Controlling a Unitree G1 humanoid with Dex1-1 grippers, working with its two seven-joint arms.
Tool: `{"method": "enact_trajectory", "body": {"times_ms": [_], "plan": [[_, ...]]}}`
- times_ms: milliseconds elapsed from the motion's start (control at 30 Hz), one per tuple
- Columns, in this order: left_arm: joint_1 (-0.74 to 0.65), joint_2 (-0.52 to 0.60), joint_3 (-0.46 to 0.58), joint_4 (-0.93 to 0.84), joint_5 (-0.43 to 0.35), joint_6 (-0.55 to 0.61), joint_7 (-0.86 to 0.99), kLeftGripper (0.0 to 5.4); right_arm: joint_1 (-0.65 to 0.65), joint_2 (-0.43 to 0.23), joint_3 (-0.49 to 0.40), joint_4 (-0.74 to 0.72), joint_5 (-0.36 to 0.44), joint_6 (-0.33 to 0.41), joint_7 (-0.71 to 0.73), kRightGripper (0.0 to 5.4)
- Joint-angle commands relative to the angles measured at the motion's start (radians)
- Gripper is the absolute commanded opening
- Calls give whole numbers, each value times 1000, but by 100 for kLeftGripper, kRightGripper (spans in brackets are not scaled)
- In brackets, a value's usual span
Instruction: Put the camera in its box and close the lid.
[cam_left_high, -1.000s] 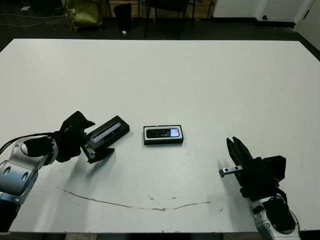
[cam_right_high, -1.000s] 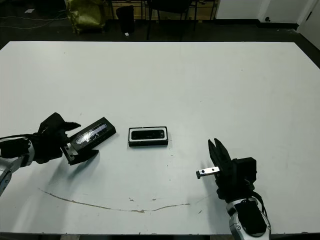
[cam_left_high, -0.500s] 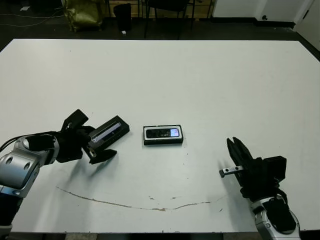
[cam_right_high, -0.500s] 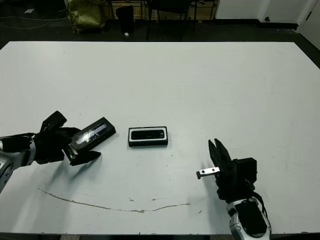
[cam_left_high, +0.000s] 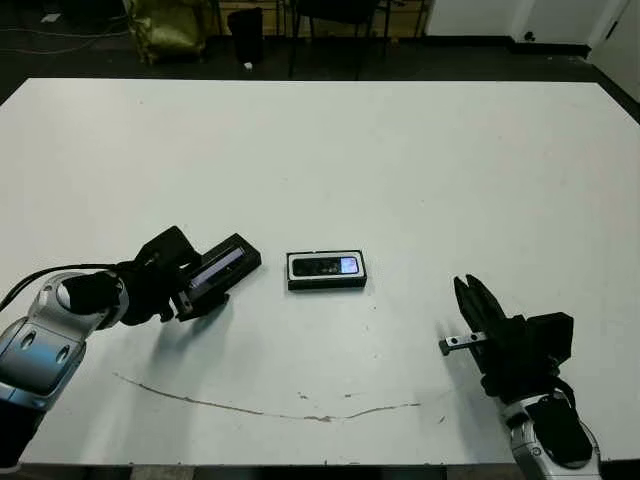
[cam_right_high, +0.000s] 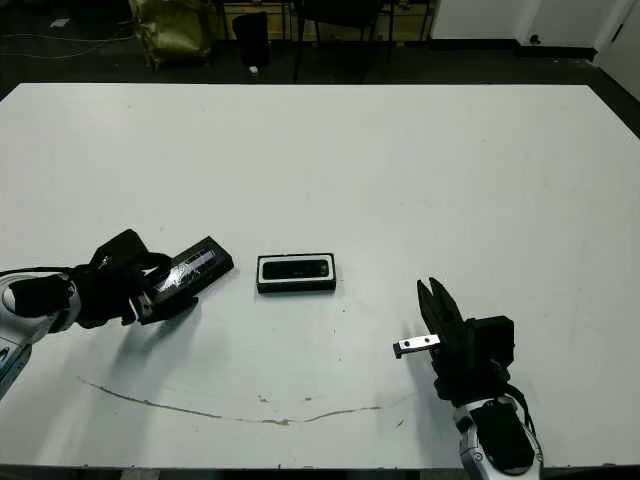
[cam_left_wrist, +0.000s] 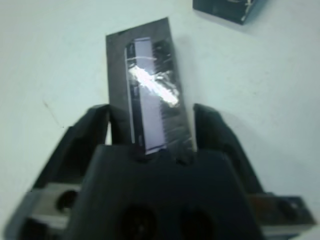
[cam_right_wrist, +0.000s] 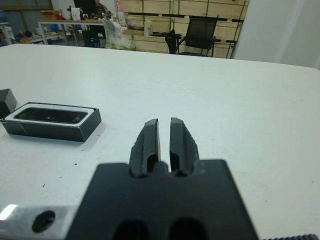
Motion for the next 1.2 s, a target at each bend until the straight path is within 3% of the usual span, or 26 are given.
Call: {"method": "enact_trajectory", "body": {"times_ms": [33,400,600,800,933,1200], "plan": [[26,-4,3,24,-5,28,-1,244,12,-6,-4,2,5,23,-2,0],[-27,1,21,59,-75,113,-43,223,7,-1,2,6,2,22,-7,0],[-166,52,34,32,-91,146,-108,223,2,-2,2,18,5,8,-2,0],[-395,93,-49,70,-51,134,-229,221,10,-2,4,9,5,22,-4,0],[-535,70,-139,102,-9,130,-297,221,10,0,1,33,25,-6,12,0],[-645,-40,-229,138,1,56,-367,221,25,-1,12,18,6,-2,1,0]]}}
